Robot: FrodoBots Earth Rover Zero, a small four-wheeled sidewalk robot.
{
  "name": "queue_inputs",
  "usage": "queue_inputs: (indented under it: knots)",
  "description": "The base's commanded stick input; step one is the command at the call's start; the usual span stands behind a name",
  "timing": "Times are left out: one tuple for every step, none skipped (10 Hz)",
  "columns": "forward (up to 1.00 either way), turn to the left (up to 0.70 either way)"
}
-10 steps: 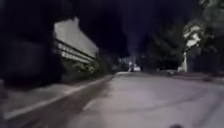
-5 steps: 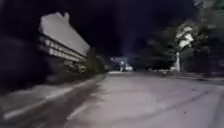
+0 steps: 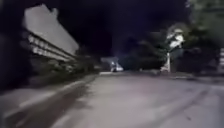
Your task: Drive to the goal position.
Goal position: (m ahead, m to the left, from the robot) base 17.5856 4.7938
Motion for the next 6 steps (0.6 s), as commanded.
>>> queue_inputs:
  knots:
    - [0.7,-0.26]
    - [0.7,-0.1]
    - [0.7,0.0]
    - [0.7,0.0]
    - [0.7,0.0]
    - [0.7,0.0]
